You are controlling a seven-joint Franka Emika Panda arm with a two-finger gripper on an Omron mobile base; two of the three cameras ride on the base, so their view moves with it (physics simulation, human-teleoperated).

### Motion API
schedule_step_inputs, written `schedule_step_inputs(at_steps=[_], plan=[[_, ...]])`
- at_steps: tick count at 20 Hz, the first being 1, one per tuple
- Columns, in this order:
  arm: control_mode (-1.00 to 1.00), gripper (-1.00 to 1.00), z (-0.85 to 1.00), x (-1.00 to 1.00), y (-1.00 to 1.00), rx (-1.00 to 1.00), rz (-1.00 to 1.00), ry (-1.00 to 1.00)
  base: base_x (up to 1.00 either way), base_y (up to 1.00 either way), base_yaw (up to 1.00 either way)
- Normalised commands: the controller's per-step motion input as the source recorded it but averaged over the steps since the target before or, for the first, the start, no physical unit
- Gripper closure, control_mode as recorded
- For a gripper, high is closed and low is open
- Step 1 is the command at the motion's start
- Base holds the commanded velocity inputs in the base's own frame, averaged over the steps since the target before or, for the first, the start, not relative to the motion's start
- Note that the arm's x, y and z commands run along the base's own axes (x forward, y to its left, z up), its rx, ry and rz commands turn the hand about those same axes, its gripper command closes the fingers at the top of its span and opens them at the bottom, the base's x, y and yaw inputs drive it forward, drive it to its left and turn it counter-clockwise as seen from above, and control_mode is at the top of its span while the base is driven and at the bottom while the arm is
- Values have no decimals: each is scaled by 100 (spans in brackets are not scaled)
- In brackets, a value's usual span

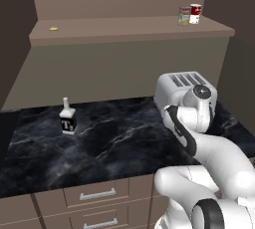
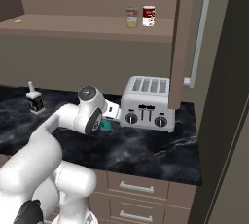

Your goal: Pick the cans from the counter and place them in their designated side in the cabinet.

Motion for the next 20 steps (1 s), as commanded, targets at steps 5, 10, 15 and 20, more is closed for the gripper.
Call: schedule_step_inputs(at_steps=[5,10,15,20], plan=[[-100,100,58,-25,-4,-3,0,0,0,0,0],[-100,100,59,-15,-2,-1,0,0,0,0,0],[-100,100,56,-9,-1,0,0,0,0,0,0],[-100,100,56,-8,-3,0,0,0,0,0,0]])
